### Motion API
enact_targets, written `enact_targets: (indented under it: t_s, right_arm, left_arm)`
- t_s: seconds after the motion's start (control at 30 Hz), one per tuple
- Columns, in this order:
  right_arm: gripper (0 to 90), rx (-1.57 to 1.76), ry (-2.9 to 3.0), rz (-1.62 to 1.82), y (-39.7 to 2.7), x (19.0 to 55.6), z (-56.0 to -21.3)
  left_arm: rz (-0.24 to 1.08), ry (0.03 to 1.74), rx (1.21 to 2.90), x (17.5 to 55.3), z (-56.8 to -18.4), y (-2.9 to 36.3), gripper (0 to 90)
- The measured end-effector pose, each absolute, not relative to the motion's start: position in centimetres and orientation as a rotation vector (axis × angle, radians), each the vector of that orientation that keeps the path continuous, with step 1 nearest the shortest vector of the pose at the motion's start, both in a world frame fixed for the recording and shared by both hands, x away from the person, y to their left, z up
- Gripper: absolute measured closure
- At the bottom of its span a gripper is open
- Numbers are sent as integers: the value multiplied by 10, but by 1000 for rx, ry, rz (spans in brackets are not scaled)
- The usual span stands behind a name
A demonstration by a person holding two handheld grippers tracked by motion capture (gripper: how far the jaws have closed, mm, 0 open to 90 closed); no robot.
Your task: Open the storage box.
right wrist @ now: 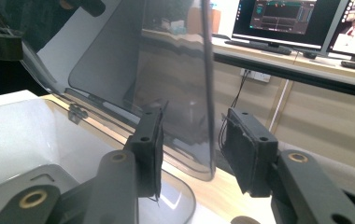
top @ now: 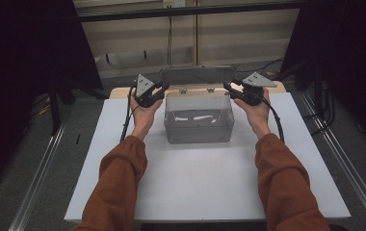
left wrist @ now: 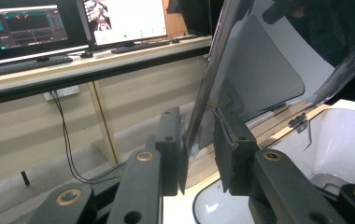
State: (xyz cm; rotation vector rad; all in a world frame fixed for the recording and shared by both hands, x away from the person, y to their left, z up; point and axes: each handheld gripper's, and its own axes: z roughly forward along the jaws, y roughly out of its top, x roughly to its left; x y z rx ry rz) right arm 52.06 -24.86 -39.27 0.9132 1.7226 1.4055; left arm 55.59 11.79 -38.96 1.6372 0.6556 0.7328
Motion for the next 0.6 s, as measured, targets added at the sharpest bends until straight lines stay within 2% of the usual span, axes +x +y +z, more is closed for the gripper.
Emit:
enact_targets:
  t_s: [0.6]
  right_arm:
    - [586,951,1746,1449,-243,541,-406]
  left_arm:
    - [722,672,1648,566,-392,116,759]
